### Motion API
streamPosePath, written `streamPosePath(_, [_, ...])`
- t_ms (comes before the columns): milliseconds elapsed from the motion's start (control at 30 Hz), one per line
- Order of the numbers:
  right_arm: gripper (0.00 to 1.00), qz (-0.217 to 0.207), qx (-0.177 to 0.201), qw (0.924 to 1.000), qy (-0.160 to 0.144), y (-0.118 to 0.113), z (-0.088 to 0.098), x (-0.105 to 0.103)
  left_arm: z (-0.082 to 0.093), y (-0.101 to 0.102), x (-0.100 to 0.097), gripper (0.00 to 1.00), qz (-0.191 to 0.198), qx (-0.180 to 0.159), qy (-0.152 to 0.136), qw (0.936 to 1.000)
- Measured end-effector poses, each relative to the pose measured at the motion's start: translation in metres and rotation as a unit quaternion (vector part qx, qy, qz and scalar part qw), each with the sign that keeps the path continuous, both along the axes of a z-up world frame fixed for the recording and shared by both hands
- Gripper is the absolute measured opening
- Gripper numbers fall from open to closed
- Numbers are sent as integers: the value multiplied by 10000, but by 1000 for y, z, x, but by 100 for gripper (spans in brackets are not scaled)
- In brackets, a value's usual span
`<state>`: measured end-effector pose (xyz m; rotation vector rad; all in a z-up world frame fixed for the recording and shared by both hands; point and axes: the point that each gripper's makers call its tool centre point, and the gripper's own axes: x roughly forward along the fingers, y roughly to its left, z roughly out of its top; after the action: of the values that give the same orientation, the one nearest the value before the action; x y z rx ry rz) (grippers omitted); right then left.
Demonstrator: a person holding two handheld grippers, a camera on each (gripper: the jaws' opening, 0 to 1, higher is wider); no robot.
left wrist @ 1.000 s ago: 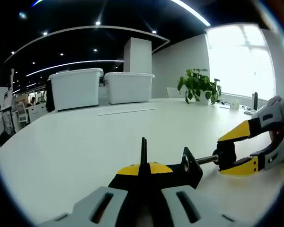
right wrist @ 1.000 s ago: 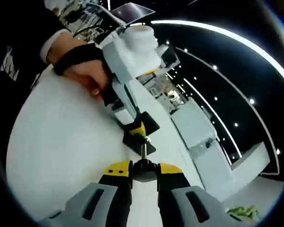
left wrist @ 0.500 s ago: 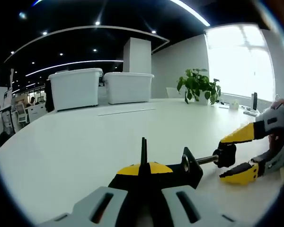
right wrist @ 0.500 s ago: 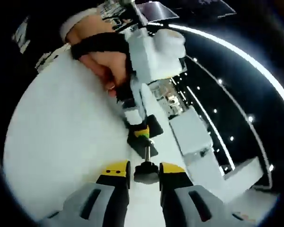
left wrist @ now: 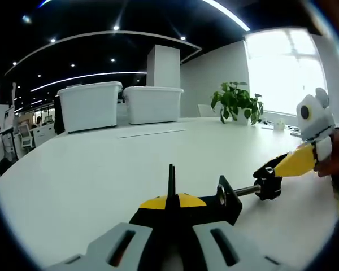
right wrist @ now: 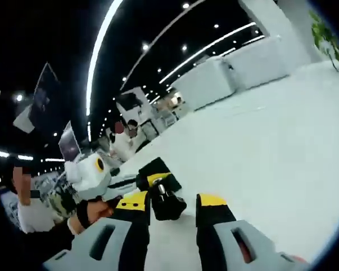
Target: Clamp the fixed fixture on the desktop, loosen the retaining clip, secure it to the edge of the desk, and tighten the retaining clip.
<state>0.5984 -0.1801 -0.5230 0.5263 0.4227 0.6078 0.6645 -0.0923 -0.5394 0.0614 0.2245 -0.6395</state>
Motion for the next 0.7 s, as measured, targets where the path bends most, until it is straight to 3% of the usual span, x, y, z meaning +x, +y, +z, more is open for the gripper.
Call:
streamPosePath(67, [26, 45, 575, 9971, 499, 7, -1, -5, 0, 0, -1, 5, -5, 0, -3, 10000])
streamPosePath(133, [26, 32, 575, 9967, 578, 5, -6, -3, 0, -1, -2, 5, -5, 2, -6, 10000])
streamPosePath(200, [25, 64, 806, 9926, 902, 9, -8, -4, 0, -1, -3, 5, -3, 1, -4, 10000])
streamPosePath(333, [24, 61, 813, 9922, 939, 9, -8, -4, -1, -2, -4, 5, 4, 3, -7, 10000])
streamPosePath(500, [24, 131, 549, 9969, 539, 8, -6, -2, -1, -1, -3, 5, 20, 4, -4, 10000])
streamPosePath(700, [23, 310, -435, 9981, -304, 12, -1, -6, -1, -2, -3, 5, 31, 0, 0, 10000])
